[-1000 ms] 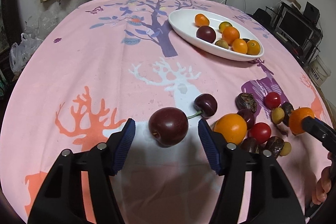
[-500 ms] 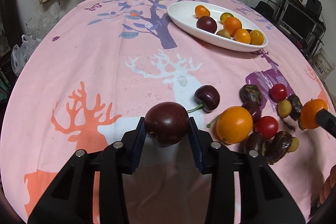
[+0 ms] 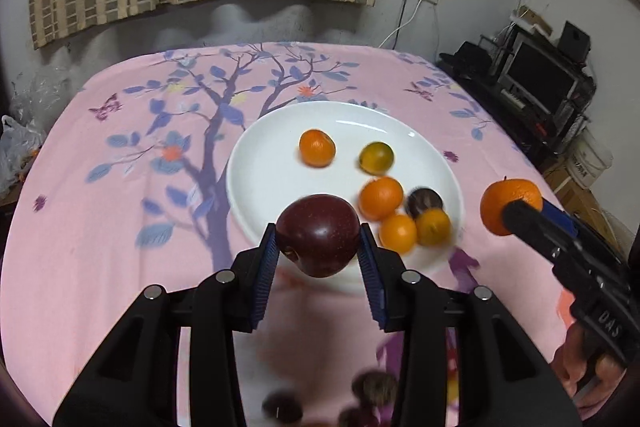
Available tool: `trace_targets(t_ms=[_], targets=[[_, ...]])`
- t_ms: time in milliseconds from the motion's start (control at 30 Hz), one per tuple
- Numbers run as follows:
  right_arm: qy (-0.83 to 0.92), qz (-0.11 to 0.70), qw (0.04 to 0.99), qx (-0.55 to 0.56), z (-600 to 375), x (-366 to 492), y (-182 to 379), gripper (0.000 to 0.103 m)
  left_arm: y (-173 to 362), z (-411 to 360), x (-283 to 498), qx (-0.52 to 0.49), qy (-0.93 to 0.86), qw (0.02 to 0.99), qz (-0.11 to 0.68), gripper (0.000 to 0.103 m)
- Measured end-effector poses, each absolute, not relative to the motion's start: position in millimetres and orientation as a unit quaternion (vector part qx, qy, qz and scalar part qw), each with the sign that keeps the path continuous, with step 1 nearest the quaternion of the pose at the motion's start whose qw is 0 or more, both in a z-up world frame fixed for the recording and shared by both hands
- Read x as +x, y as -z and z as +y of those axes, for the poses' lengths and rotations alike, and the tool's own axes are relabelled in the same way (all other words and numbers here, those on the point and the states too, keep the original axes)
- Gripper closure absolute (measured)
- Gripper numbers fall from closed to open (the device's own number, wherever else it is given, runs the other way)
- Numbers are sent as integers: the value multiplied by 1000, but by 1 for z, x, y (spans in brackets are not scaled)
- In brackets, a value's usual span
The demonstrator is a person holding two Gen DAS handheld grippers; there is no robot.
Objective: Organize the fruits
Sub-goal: 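Carry the plum with the left tool onto the plate while the right tool drops its orange fruit there, then grasp a dark purple mangosteen with the right tool while the left tool grasps another mangosteen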
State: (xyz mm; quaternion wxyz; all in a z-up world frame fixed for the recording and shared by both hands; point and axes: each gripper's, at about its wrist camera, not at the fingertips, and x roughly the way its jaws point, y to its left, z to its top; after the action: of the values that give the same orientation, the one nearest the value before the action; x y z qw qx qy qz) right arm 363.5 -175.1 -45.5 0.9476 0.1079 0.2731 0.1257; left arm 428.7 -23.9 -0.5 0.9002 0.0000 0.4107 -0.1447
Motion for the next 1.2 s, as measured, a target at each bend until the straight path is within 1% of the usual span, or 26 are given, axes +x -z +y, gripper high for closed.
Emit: trace_targets(t_ms=[133,233,267,300,367,400,433,467,500,567,667,800,900,1033,1067,1200], targets=[[-118,308,939,101,-181,406,65,59,21,-48,472,28,125,891,436,64],[-120,314,938,82,-173,413,70,56,29,-56,486,26,120,888,444,63],[-120,312,939,74,-170,414,70,40,29,-57,488,27,112,889,443,55],[-119,309,941,68,-169,413,69,27,28,-57,488,30,101,892,440,36],[-122,302,944,61,-170,405,62,26,21,-54,481,37,81,900,426,19],[-125,300,944,60,-172,400,59,25,16,-52,476,41,80,904,418,15],[-131,296,944,60,-174,392,55,24,10,-50,469,49,80,908,409,14],[-135,293,945,56,-177,383,51,21,2,-47,459,58,76,911,401,12],[-141,291,945,49,-178,371,48,19,-3,-45,451,63,74,913,395,8],[-155,288,944,36,-181,348,46,17,-14,-37,425,67,75,919,380,4],[-166,283,944,27,-186,311,49,17,-20,-22,382,59,70,923,373,4],[-180,293,939,18,-183,274,57,17,-9,0,327,19,65,922,381,4],[-185,308,933,5,-179,257,70,17,5,12,290,-1,56,927,370,4],[-171,340,924,-20,-171,252,86,17,23,15,271,9,16,931,366,4],[-168,350,921,-25,-170,253,89,17,25,14,271,17,6,929,371,4],[-168,372,912,-43,-163,254,98,17,21,14,263,32,-20,937,346,4]])
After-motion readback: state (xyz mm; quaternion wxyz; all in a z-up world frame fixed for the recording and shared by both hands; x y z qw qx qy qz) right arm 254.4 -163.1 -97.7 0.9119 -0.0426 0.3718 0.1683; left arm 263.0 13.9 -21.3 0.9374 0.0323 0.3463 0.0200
